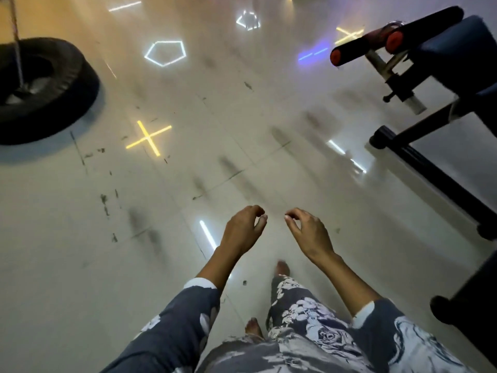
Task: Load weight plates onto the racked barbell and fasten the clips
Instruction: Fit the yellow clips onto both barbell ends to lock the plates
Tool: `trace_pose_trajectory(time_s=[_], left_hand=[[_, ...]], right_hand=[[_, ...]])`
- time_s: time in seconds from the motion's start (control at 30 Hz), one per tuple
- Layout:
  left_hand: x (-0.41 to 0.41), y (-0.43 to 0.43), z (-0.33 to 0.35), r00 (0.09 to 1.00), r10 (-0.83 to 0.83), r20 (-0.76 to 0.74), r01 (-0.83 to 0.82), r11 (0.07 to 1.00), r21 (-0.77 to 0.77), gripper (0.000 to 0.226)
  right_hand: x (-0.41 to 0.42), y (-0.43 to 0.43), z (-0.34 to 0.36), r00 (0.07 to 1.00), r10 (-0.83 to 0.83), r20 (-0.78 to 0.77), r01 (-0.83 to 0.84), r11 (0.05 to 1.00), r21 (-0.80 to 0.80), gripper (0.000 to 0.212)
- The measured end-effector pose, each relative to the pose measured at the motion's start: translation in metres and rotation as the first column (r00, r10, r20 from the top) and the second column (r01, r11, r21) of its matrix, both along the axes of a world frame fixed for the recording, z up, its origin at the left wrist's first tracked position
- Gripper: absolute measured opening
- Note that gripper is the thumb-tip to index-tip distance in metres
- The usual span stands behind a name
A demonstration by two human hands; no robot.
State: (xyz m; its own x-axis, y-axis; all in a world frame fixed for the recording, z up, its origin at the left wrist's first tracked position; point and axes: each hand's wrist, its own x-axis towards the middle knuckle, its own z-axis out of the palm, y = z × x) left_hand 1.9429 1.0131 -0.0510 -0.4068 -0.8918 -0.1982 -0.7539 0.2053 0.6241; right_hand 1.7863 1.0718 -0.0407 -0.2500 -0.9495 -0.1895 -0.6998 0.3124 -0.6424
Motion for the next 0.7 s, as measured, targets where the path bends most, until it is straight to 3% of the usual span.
trace_pose_trajectory(time_s=[0.23,0.5,0.7], left_hand=[[-0.058,-0.18,-0.008,0.999,-0.042,0.021,0.042,0.999,-0.001,0.026],[-0.146,-0.413,0.026,0.999,-0.042,0.023,0.043,0.999,-0.014,0.024],[-0.197,-0.571,0.015,0.994,-0.107,0.029,0.108,0.992,-0.064,0.025]], right_hand=[[-0.072,-0.17,-0.025,1.0,0.008,0.017,-0.008,1.0,-0.002,0.016],[-0.163,-0.393,0.004,0.993,-0.076,0.086,0.079,0.996,-0.039,0.016],[-0.206,-0.559,0.002,0.999,0.009,0.049,-0.007,0.999,-0.042,0.018]])
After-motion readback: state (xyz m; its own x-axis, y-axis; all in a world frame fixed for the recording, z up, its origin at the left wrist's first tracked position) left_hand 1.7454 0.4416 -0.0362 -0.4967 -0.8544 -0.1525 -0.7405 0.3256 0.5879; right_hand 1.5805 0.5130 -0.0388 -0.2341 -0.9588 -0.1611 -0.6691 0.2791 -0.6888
